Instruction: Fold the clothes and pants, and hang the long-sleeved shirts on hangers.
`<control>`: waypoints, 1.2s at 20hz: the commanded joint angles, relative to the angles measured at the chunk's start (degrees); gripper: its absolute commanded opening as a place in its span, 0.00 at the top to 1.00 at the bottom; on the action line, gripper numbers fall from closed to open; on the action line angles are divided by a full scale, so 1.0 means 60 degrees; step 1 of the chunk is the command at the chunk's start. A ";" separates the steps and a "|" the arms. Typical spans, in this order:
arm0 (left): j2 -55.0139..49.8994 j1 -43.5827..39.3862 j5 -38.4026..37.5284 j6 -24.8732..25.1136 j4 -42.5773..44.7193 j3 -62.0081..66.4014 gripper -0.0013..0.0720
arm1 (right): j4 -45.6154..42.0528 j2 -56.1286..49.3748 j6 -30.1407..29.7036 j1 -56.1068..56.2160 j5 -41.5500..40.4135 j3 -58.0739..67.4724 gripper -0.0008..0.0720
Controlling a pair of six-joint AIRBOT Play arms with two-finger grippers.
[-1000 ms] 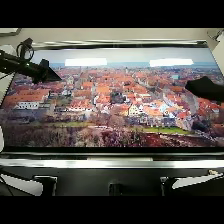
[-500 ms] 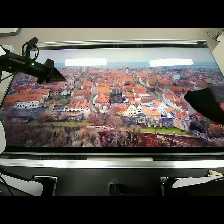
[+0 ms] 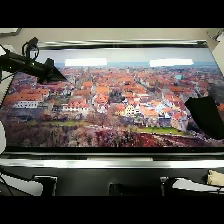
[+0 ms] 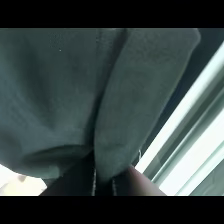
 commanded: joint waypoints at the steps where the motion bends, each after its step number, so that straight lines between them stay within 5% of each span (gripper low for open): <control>1: -0.0004 -0.0004 0.0000 -0.0011 -0.0066 -0.0004 0.96 | -0.0302 0.0925 0.0204 -0.0007 -0.1075 -0.1534 0.94; 18: -0.0004 -0.0164 0.0000 0.0000 -0.0091 -0.0004 0.96 | -0.1381 0.1851 0.0517 -0.0007 -0.1053 -0.3224 0.94; 19: -0.0004 -0.0164 0.0000 0.0000 -0.0095 -0.0004 0.96 | -0.1373 0.1851 0.0521 -0.0007 -0.1013 -0.3220 0.85; 20: -0.0004 -0.0164 0.0000 0.0000 -0.0095 -0.0004 0.96 | -0.1370 0.1851 0.0521 -0.0007 -0.0925 -0.3220 0.58; 21: -0.0004 -0.0164 -0.0004 0.0000 -0.0095 -0.0004 0.96 | -0.1373 0.1851 0.0521 -0.0007 -0.0721 -0.3220 0.47; 24: 0.0000 -0.0160 0.0040 0.0000 -0.0091 -0.0004 0.96 | -0.1344 0.1974 0.0576 -0.0007 -0.0069 -0.3217 0.49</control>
